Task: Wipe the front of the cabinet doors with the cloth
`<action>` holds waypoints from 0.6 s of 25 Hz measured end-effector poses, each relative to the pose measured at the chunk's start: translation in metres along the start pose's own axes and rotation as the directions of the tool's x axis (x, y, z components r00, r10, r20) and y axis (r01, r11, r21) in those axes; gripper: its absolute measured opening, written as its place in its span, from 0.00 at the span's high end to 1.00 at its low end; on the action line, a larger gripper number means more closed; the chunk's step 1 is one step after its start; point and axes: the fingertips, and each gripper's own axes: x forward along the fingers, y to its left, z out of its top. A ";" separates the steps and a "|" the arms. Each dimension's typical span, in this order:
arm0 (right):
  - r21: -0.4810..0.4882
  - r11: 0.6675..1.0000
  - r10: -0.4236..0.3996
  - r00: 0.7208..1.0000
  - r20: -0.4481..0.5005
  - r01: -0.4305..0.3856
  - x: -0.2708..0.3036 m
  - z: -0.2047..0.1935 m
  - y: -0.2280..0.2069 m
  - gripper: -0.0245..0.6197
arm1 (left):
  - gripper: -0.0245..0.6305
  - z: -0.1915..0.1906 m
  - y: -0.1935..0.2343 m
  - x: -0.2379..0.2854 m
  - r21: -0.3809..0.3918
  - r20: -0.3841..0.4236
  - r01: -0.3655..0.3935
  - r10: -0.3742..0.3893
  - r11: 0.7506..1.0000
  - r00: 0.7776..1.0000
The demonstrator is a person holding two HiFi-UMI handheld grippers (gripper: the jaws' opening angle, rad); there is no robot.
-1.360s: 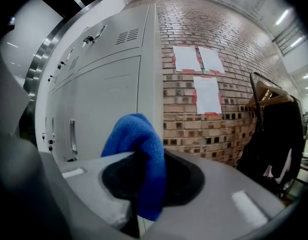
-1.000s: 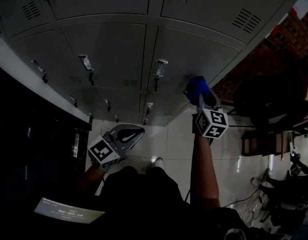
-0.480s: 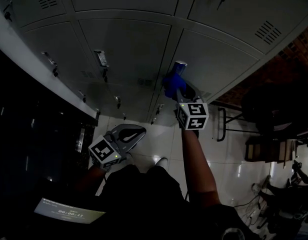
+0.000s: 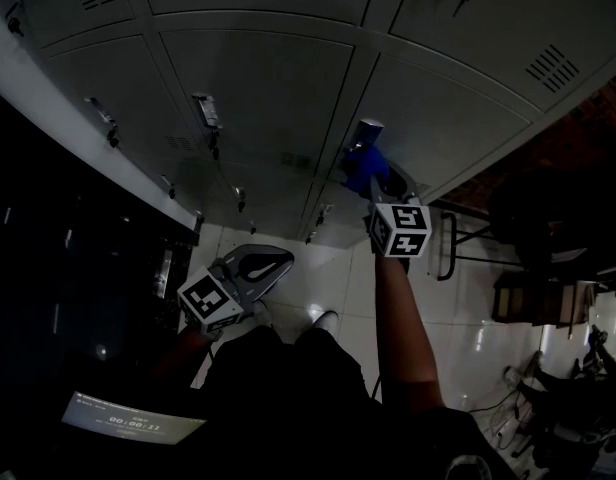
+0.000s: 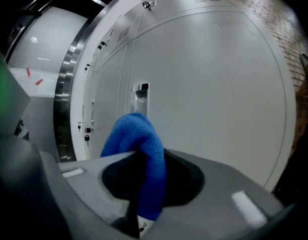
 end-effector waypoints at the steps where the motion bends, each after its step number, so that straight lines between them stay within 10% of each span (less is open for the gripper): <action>1: 0.001 1.000 -0.010 1.000 -0.004 0.010 -0.003 -0.002 -0.006 0.85 | 0.96 0.001 -0.001 0.003 -0.001 -0.001 0.004 -0.004 1.000 1.000; 15: 0.028 0.972 -0.232 0.971 -0.058 0.234 -0.065 -0.038 -0.128 0.85 | 0.96 -0.002 -0.027 0.050 0.014 -0.023 0.090 -0.089 0.996 0.996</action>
